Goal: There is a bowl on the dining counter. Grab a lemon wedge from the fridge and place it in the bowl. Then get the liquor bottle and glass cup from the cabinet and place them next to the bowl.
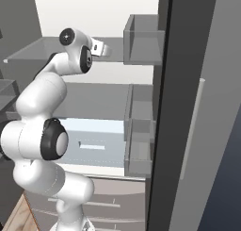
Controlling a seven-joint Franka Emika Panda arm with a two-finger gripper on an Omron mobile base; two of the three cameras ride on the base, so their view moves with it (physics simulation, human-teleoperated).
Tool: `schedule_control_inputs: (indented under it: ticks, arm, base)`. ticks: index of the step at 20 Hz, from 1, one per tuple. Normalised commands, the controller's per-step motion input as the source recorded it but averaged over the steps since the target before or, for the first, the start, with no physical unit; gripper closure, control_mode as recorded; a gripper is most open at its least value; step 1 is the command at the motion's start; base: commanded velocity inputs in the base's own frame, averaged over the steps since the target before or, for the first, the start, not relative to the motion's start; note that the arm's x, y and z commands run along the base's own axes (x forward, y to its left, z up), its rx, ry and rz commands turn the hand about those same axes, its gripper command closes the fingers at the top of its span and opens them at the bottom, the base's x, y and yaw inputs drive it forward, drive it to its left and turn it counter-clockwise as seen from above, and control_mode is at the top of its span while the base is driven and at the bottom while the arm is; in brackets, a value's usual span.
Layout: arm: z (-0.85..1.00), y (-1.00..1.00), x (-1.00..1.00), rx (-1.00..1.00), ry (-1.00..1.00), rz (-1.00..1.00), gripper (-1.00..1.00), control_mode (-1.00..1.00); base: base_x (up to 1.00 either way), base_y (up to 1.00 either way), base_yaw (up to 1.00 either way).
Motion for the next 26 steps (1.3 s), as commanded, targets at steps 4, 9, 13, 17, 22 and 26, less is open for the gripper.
schedule_control_inputs:
  ticks: [4,9,13,17,22,26]
  arm:
    - [-0.34,-0.03,0.12,0.00,0.03,0.02,1.00,-1.00]
    - [-0.30,-0.01,0.10,0.00,0.04,0.01,1.00,-1.00]
    - [-0.17,0.00,0.05,0.00,0.05,0.00,1.00,-1.00]
    - [0.03,0.01,-0.18,0.00,-0.07,0.00,1.00,-1.00]
    - [0.00,0.01,-0.01,0.00,-0.01,0.00,1.00,-1.00]
    - [0.00,0.00,-0.44,0.00,-0.14,0.00,1.00,-1.00]
  base:
    - [0.00,0.00,0.00]
    - [0.00,0.00,0.00]
    - [0.00,0.00,0.00]
    - [0.00,0.00,0.00]
    - [0.00,0.00,0.00]
    - [0.00,0.00,0.00]
